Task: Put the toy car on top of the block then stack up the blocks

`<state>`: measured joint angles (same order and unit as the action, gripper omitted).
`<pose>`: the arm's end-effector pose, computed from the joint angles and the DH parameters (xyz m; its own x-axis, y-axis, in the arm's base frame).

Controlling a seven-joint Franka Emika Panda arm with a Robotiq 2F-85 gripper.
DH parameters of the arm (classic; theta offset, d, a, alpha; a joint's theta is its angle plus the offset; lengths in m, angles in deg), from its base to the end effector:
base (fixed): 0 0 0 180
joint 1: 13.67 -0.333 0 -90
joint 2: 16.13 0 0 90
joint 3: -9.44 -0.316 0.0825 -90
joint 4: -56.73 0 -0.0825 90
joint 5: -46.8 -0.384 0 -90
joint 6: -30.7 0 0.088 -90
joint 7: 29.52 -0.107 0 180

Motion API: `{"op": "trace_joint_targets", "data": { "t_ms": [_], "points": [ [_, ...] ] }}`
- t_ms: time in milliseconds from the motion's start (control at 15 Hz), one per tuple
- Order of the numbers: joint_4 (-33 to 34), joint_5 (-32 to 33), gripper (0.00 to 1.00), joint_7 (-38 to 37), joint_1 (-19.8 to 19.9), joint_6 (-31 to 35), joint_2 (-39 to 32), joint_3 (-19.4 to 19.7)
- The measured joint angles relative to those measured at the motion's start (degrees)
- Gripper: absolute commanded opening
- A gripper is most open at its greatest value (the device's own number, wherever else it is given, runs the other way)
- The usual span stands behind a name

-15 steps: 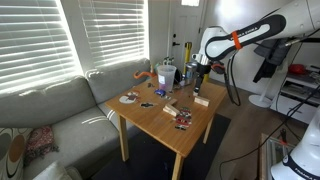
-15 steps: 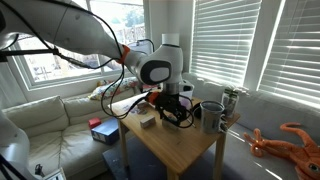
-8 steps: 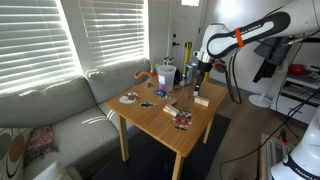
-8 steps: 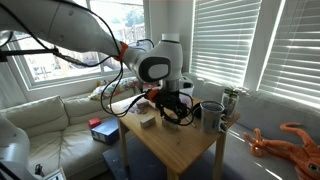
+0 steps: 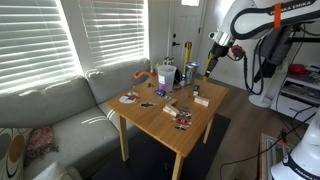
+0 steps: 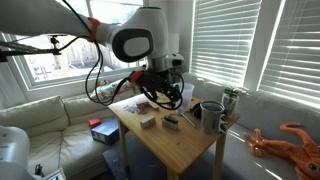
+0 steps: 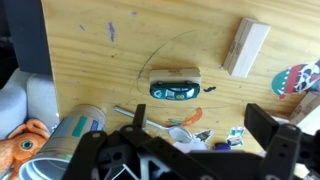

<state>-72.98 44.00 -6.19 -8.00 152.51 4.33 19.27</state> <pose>0.4487 -0.1287 0.5215 0.9653 0.1143 0.2349 0.1209 -0.9926 -0.0137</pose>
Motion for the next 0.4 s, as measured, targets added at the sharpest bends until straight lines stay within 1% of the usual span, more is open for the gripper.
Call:
{"op": "trace_joint_targets", "data": {
  "t_ms": [133, 400],
  "points": [
    [-1.15, 0.08, 1.0, -0.5, 0.0, -0.13, 2.65, -0.01],
    [-2.17, 0.1, 1.0, -0.64, 0.0, -0.13, 3.35, -0.01]
  ]
}}
